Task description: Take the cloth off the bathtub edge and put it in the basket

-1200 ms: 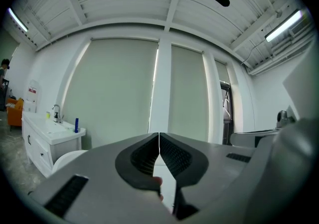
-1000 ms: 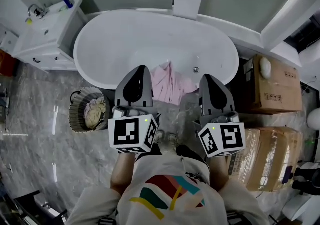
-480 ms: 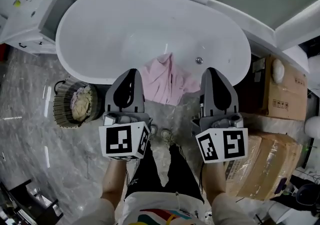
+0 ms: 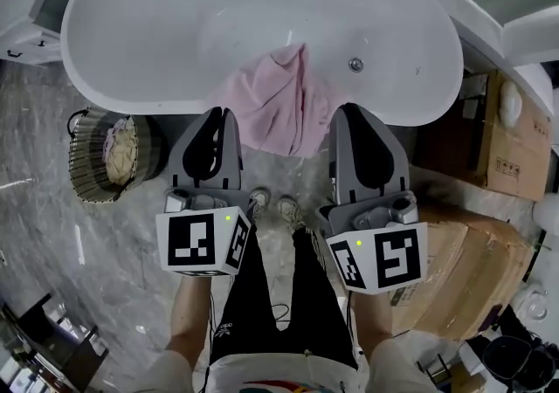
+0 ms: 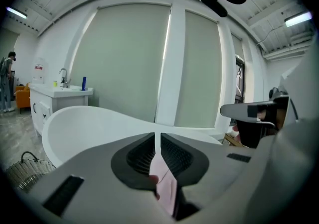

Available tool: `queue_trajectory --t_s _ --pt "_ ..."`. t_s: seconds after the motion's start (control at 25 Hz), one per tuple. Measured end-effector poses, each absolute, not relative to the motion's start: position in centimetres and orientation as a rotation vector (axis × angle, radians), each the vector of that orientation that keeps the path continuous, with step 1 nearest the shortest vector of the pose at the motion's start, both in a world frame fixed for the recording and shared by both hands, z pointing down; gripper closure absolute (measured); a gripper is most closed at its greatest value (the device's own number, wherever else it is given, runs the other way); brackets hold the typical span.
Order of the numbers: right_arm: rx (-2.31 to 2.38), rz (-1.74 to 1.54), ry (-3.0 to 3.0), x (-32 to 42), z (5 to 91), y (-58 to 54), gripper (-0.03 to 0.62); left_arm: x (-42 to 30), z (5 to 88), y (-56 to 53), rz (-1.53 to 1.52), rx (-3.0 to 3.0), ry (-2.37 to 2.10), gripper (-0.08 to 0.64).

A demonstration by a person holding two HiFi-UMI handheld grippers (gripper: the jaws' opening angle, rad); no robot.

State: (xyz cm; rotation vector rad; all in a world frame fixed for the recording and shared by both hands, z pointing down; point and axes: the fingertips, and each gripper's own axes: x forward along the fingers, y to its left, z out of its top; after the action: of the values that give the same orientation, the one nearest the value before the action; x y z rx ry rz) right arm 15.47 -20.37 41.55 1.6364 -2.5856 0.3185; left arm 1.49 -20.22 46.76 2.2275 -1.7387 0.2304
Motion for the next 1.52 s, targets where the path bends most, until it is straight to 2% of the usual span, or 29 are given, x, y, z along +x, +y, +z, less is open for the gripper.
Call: queue_trajectory --t_s 0.12,0.28,0.48,0.6,0.88,1.52 --pt "1.611 0.379 -2.562 15.4 44.2 -19.7 0.569 1.0 48.6 -19.9 0.237 2.202 -1.741 0.538" --pt "1.543 0.476 -2.560 15.3 47.4 -19.0 0.481 0.5 50.7 -19.8 0.227 2.163 -1.744 0.525" --pt "1.552 0.606 -2.519 15.5 51.1 -18.9 0.343 0.0 53.3 -19.4 0.230 2.146 -1.708 0.358" --pt "1.584 0.668 -2.462 16.3 53.9 -19.0 0.307 -0.4 55.7 -19.2 0.257 2.101 -1.673 0.296" --pt "1.613 0.778 -2.284 17.6 60.5 -18.1 0.281 -2.3 62.1 -18.3 0.373 1.976 -1.638 0.249" --pt "1.522 1.083 -2.077 18.1 72.1 -17.2 0.279 -1.5 68.8 -18.1 0.478 1.921 -1.412 0.250"
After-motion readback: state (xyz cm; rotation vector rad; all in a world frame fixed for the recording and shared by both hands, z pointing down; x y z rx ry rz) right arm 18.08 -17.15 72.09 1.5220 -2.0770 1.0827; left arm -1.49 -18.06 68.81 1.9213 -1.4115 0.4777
